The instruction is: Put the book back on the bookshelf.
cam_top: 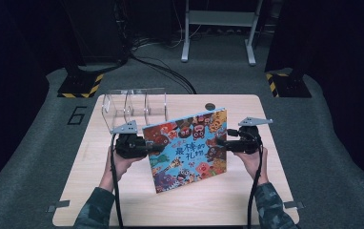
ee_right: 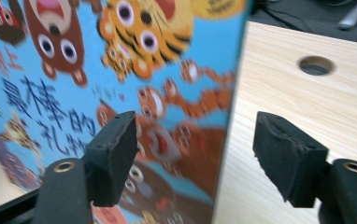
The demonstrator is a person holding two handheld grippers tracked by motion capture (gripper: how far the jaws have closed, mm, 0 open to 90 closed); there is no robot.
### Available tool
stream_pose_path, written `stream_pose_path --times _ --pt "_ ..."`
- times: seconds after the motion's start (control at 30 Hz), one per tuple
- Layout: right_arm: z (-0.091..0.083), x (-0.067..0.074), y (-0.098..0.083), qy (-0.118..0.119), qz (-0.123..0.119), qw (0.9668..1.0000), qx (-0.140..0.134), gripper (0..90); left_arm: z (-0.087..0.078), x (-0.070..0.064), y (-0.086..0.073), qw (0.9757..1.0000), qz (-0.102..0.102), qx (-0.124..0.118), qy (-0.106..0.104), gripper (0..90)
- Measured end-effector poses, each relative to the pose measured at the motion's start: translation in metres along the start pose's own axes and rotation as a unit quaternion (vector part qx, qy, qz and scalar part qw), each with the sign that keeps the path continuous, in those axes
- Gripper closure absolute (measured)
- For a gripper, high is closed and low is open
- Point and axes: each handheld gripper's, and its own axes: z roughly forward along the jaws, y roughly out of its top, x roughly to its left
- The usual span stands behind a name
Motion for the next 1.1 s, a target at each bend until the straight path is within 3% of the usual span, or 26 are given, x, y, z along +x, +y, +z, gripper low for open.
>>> stream_pose_path --times 0.07,0.17,0.27,0.47,0.87,1.1 --pt "0.006 0.001 0.004 0.011 -0.002 0.9999 -0.003 27.5 0.0 0.001 0.0 1.0 -0.006 0.001 0.001 75.8" --pt "0.011 0.003 0.009 0.03 0.002 0.9994 -0.014 35.0 0.0 0.004 -0.001 1.0 -0.01 0.001 0.0 75.5" --pt "0.013 0.005 0.01 0.018 -0.001 0.9998 -0.012 36.4 0.0 0.003 -0.002 0.9998 -0.019 0.003 0.004 74.9" --pt "0.009 0.01 0.01 0.005 -0.013 0.9997 -0.018 39.5 -0.002 0.003 -0.002 0.9996 -0.018 -0.002 0.02 74.2" --pt "0.012 0.019 0.014 0.006 -0.036 0.9988 -0.031 40.1 -0.011 -0.002 0.012 0.9982 -0.008 -0.043 0.041 73.8" --pt "0.012 0.021 0.014 0.001 -0.038 0.9988 -0.03 40.0 -0.011 -0.003 0.017 0.9981 -0.011 -0.037 0.047 73.7"
